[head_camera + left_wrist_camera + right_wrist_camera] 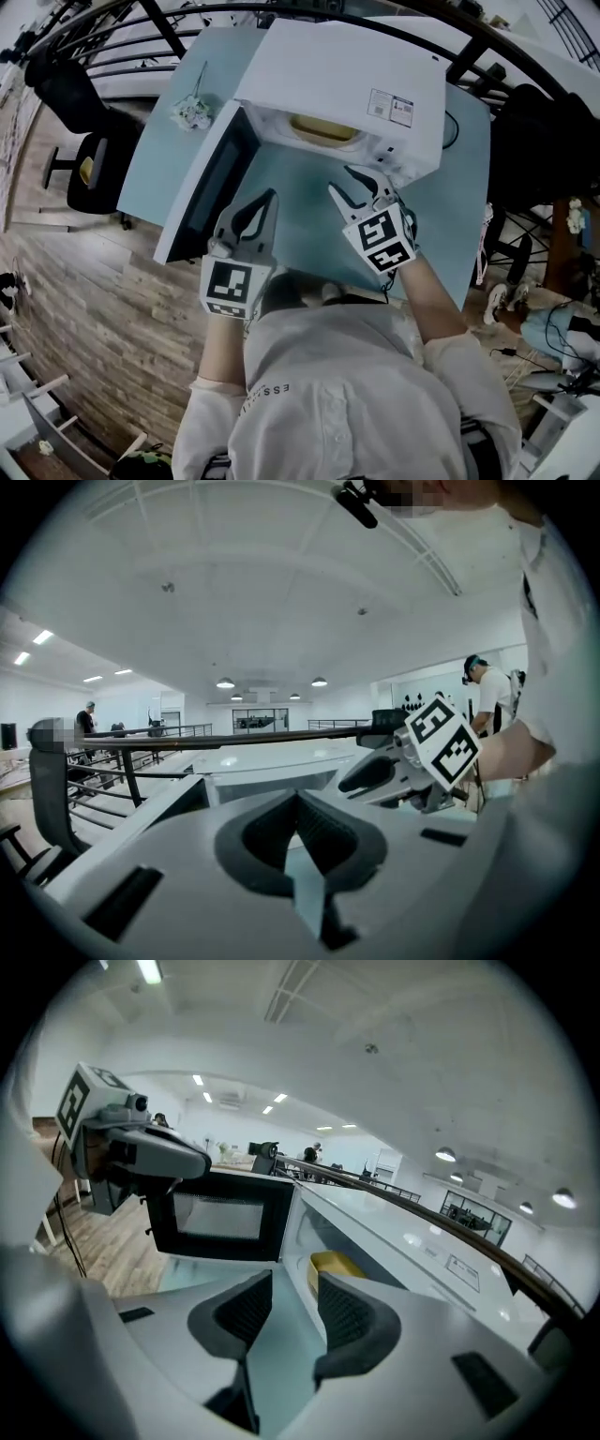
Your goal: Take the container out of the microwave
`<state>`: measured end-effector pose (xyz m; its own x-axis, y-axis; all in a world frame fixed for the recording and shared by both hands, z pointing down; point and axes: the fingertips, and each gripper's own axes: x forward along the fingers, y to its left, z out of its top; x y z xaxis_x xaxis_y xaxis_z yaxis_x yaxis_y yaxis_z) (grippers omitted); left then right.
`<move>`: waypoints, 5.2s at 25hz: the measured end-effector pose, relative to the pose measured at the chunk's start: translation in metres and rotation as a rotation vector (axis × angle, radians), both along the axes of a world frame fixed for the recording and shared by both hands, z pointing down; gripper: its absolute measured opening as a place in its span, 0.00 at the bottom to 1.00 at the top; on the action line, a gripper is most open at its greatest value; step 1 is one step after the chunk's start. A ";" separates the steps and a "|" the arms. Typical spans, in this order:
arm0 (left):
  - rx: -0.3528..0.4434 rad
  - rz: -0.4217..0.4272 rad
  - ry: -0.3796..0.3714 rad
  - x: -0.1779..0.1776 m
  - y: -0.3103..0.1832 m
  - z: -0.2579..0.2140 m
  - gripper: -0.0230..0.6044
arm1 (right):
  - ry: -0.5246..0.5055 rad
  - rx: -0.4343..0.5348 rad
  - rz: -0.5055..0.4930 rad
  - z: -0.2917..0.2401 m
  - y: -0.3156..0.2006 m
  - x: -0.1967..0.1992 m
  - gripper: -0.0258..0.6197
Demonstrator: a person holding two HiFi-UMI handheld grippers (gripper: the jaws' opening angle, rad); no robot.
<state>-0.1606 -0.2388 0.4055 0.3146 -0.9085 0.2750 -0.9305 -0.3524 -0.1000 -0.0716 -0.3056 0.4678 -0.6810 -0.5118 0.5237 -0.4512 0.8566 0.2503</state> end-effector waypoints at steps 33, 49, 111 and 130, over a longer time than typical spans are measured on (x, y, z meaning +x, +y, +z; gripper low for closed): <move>0.011 0.178 0.141 -0.047 -0.054 0.002 0.03 | 0.710 -0.010 -0.156 0.136 -0.129 -0.065 0.10; 0.051 0.230 0.113 -0.046 -0.026 -0.014 0.03 | 0.573 -0.016 -0.097 0.109 -0.089 -0.067 0.09; 0.188 0.300 0.064 -0.001 0.024 -0.059 0.03 | -0.521 0.272 0.449 -0.123 0.078 0.053 0.08; 0.179 0.269 0.083 -0.004 0.004 -0.062 0.03 | -0.532 0.284 0.460 -0.126 0.063 0.057 0.08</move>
